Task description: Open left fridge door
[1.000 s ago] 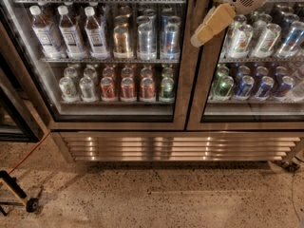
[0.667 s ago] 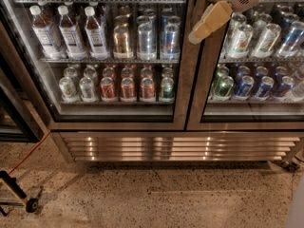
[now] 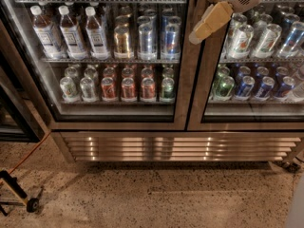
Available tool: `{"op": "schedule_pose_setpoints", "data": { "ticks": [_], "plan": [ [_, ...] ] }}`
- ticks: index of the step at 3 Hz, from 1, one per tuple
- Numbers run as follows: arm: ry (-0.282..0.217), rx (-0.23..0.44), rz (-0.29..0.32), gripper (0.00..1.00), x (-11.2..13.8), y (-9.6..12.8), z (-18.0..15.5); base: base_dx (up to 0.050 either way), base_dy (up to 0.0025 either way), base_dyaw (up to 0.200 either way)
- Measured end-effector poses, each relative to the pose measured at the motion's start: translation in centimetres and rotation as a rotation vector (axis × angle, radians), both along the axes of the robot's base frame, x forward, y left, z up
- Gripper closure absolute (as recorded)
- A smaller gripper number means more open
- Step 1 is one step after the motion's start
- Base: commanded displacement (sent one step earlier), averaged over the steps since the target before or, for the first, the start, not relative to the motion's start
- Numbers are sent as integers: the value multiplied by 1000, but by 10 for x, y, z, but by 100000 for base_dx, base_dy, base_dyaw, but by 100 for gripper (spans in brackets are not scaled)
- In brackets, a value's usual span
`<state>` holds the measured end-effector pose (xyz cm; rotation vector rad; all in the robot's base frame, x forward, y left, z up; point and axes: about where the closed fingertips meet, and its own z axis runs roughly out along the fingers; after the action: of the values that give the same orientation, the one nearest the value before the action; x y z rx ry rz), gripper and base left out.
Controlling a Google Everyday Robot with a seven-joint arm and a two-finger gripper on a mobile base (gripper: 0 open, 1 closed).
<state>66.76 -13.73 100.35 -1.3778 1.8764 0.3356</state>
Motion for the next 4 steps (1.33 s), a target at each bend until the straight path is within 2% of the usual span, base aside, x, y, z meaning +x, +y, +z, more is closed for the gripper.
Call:
{"op": "schedule_pose_setpoints", "data": {
  "ticks": [1, 2, 4],
  "plan": [
    [8, 4, 46, 0, 0, 12, -6, 0, 0, 0],
    [-15, 37, 69, 0, 4, 21, -4, 0, 0, 0],
    [-8, 43, 71, 0, 2, 21, -6, 0, 0, 0]
  ]
}}
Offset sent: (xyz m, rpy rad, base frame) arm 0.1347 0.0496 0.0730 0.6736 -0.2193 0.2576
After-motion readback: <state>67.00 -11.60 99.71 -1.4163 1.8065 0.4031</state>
